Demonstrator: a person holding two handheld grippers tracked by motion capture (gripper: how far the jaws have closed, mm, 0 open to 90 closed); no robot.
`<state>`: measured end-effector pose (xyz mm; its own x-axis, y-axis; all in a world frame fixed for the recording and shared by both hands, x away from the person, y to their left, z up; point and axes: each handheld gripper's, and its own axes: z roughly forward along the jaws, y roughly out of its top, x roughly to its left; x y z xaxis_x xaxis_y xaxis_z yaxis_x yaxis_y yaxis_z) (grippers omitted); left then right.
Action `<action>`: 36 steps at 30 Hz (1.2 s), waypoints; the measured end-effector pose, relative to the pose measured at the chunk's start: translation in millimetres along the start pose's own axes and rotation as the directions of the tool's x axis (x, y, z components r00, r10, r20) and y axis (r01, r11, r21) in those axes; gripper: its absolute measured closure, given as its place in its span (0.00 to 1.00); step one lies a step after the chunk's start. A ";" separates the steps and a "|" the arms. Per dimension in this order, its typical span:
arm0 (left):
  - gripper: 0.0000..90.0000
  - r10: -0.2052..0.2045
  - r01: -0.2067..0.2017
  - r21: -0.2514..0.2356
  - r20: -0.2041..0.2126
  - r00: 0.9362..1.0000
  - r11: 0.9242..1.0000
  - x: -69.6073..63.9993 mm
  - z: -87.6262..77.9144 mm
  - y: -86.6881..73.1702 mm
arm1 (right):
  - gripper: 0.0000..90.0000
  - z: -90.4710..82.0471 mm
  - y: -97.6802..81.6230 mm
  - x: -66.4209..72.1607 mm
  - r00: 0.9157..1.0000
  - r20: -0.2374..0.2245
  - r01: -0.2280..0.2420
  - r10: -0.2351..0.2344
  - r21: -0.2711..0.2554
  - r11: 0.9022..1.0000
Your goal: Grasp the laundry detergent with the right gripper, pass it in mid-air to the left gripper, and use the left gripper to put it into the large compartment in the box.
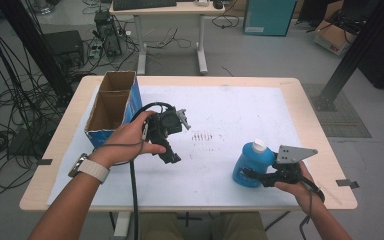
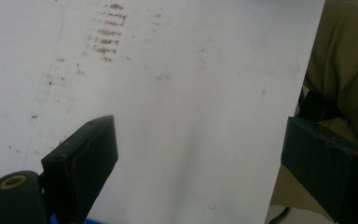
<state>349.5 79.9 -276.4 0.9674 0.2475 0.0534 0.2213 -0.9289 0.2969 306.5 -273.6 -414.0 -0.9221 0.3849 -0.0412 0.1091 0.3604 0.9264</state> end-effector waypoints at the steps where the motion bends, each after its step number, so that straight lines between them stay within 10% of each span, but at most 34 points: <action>1: 0.12 0.000 0.000 0.000 0.000 1.000 1.000 -0.1 -0.1 -0.1 | 0.49 0.0 0.0 0.0 1.000 0.000 0.000 0.000 0.000 1.000; 36: 0.12 0.000 0.000 0.003 0.005 1.000 1.000 0.3 3.2 1.5 | 0.49 0.6 0.3 -1.2 1.000 -0.007 -0.005 0.005 0.001 1.000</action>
<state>350.5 77.7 -278.9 0.9679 0.2466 0.0485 0.2221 -0.9297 0.2938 307.9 -273.4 -413.9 -0.9239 0.3811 -0.0337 0.1144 0.3592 0.9262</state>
